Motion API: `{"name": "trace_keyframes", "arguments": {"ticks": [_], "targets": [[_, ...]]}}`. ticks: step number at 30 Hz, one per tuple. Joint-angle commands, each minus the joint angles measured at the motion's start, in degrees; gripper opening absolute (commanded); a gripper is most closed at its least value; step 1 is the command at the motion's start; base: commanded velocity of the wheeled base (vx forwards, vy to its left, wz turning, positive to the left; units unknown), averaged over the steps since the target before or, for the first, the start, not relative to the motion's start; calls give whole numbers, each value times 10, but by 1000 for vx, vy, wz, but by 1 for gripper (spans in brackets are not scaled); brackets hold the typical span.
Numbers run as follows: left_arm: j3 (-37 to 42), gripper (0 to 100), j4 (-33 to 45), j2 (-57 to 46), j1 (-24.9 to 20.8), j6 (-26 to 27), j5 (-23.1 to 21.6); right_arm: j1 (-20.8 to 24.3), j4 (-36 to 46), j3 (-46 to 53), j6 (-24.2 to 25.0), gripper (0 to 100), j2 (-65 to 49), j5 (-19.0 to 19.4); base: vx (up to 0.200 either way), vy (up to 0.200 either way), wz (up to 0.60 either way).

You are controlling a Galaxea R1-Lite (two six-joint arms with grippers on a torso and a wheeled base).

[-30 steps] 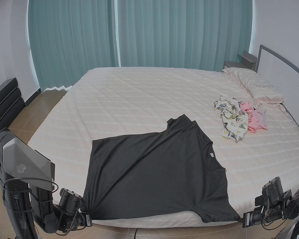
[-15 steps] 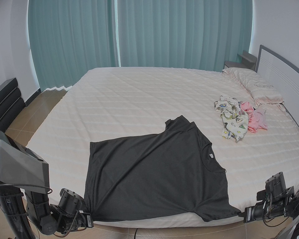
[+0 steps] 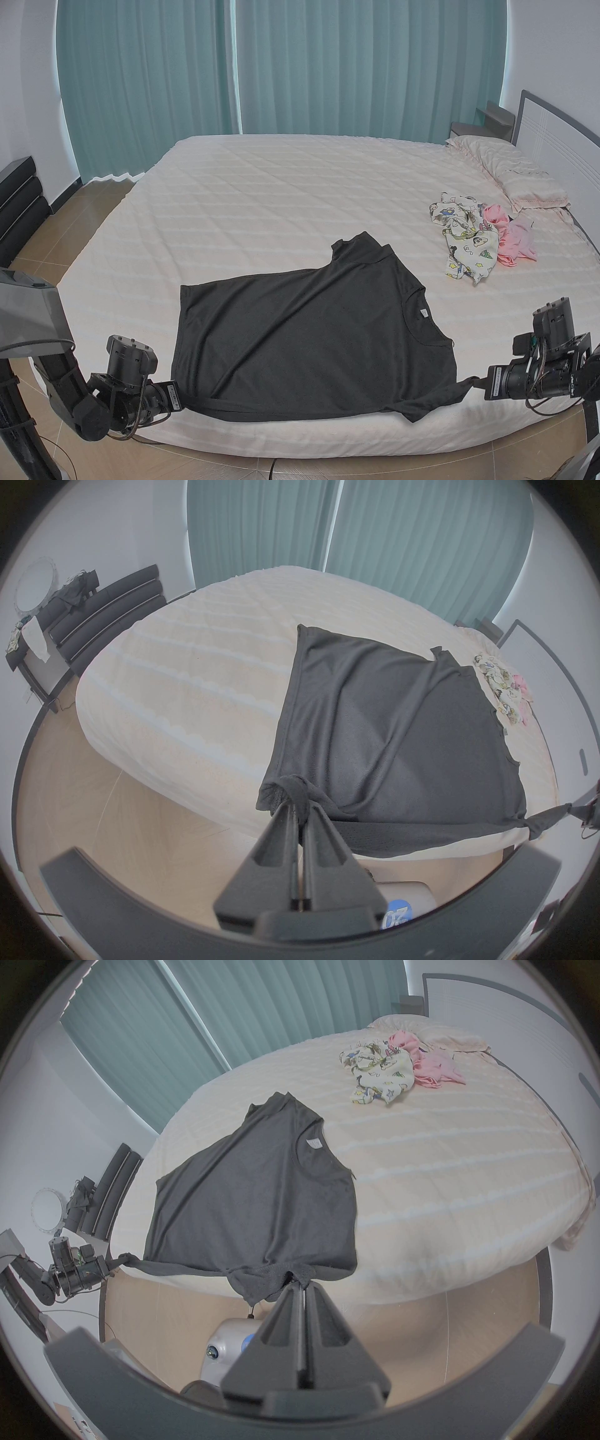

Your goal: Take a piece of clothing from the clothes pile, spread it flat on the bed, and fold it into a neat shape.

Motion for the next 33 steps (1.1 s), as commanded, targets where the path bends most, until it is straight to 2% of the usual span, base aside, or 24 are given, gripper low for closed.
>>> {"name": "trace_keyframes", "arguments": {"ticks": [1,10,20,33], "targets": [[-72,0,72,-28,15,-3,-2,-8,41,-73,0,0,9,0,0,0,0],[-111,0,132,-31,29,-9,-5,-20,39,-141,6,0,68,0,0,0,0],[-145,0,190,-46,29,-13,-5,-23,47,-206,5,0,82,-2,0,0,0],[-166,0,191,-24,36,-17,-5,-24,48,-247,5,0,110,-6,0,0,0]]}}
